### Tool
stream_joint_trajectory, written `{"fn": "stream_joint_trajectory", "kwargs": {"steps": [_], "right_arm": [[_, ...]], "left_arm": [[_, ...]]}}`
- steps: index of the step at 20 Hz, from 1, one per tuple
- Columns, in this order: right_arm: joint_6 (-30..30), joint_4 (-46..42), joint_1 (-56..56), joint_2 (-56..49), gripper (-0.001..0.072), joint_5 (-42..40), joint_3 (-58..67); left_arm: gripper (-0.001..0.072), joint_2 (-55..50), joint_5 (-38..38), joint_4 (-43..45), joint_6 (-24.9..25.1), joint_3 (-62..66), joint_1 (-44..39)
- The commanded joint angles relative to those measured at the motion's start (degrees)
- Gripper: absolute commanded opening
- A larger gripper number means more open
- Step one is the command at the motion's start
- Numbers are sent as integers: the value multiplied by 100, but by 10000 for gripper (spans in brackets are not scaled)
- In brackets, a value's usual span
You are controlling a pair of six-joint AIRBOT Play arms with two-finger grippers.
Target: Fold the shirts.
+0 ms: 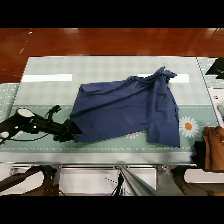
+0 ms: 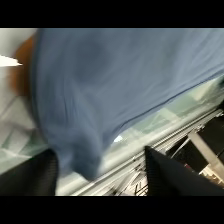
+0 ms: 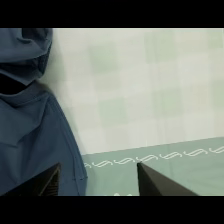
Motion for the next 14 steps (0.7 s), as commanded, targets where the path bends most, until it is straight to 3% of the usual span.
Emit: {"fn": "stream_joint_trajectory", "kwargs": {"steps": [1, 2, 3, 6, 8, 11, 14], "right_arm": [[-17, -2, -2, -2, 537, 31, -2], [-22, -31, -2, -2, 537, 46, -2], [-24, -109, -2, 0, 536, 57, -42], [-74, -85, -101, 0, 535, 247, -715], [-286, 409, -212, 0, 535, 297, -1622], [-782, 1300, -205, 0, 535, -179, -2767], [-903, 1589, -205, 0, 535, -898, -3438]], "left_arm": [[246, -507, 846, -713, 116, -24, -446], [98, -581, 833, -841, 245, -24, -450], [27, -592, 833, -822, 264, -24, -442], [19, -586, 660, -822, 527, -24, -428], [19, -581, 544, -822, 675, -24, -428], [19, -562, 525, -824, 715, -24, -428], [20, -562, 474, -824, 717, -24, -428]]}}
